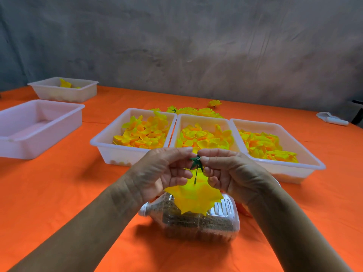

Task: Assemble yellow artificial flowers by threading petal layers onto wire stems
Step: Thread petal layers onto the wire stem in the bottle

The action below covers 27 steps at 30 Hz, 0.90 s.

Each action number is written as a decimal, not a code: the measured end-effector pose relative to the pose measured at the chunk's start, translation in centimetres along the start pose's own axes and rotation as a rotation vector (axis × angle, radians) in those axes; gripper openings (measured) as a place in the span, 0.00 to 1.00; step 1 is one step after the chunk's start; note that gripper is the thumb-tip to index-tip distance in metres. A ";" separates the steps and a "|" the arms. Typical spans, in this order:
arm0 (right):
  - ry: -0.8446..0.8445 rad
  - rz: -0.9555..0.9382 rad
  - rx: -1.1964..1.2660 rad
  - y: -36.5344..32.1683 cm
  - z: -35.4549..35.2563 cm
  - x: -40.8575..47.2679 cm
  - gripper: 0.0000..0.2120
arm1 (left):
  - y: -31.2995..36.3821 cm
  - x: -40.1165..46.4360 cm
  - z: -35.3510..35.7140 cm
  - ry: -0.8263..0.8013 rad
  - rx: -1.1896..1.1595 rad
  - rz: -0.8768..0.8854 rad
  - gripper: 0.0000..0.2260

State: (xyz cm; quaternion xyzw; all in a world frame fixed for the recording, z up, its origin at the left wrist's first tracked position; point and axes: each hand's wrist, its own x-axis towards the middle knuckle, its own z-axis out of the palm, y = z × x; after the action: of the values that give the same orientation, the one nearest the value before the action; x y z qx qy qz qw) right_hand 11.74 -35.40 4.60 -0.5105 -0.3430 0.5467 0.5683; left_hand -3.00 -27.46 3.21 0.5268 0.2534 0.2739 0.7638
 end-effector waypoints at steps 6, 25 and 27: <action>0.026 0.035 0.006 0.4 -0.2 0.2 0.07 | -0.1 0.2 0.6 0.035 0.030 -0.021 0.13; 0.055 0.088 -0.028 0.8 -0.7 0.4 0.08 | -0.6 0.6 0.1 0.053 0.077 -0.085 0.02; 0.064 0.088 -0.026 0.8 -0.7 0.4 0.09 | -0.6 0.5 0.1 0.060 0.098 -0.068 0.03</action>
State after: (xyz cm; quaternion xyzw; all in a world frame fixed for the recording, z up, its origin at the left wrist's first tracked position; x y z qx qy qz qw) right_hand 12.29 -35.27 3.60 -0.5496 -0.3090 0.5499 0.5478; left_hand -2.50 -27.32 2.63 0.5464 0.3070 0.2503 0.7380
